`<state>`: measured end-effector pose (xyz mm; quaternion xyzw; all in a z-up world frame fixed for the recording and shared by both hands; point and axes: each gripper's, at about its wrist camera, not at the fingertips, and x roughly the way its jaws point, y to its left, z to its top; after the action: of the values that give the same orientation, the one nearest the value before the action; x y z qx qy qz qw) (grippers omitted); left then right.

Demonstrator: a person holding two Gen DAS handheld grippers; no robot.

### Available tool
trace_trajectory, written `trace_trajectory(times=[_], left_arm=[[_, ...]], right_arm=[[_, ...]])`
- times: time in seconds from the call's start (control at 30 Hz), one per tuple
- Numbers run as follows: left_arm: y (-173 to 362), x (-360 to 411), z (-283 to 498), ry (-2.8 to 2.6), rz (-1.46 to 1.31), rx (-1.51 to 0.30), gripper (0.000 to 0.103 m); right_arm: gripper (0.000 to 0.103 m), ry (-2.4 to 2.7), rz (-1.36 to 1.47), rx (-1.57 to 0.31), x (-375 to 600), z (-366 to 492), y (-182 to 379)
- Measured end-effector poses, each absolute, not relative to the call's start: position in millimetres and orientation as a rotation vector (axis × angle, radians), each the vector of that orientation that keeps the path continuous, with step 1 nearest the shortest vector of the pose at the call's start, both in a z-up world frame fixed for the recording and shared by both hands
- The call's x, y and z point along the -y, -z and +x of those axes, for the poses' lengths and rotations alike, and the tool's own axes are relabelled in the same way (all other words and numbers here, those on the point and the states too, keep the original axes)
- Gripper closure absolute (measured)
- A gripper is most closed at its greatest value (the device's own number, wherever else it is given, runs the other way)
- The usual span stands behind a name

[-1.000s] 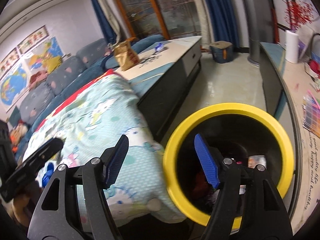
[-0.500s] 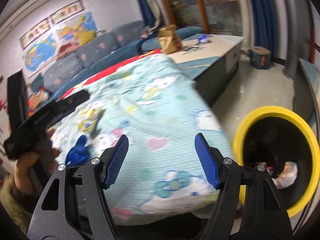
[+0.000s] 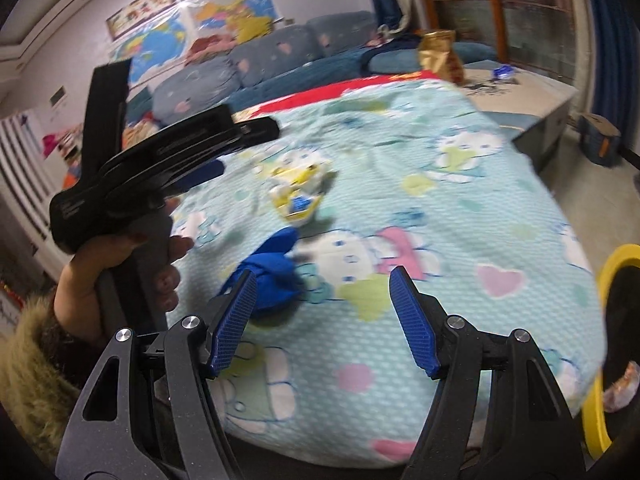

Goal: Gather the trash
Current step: 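Grasp the yellow chips bag with the left gripper while the right gripper grasps the blue glove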

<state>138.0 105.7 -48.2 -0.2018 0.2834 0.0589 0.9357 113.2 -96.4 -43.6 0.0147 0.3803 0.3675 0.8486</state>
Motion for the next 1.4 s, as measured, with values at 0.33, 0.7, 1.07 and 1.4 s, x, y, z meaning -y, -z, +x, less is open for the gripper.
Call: trace_trajectory(times=[0.33,0.7,1.07,1.4], left_arm=[[81.3,-130.1,148.5,-0.073,-0.553,-0.673,0.008],[103.8,-116.3,167.9,0.006,-0.61,-0.764,0.031],[106.0,-95.4,172.2,0.0,-0.54,-0.801,0.063],[82.7,-56.9,168.8,0.092,-0.474,-0.745,0.068]], right_arm=[[0.056,-0.86,-0.004,-0.883,50.8,112.8,65.4],[0.093,-0.863,-0.007,-0.913,63.5,107.9,78.1],[0.096,-0.679,0.096,-0.898,137.7,130.7,64.8],[0.097,-0.57,0.157,-0.812,191.2,151.2,44.6]])
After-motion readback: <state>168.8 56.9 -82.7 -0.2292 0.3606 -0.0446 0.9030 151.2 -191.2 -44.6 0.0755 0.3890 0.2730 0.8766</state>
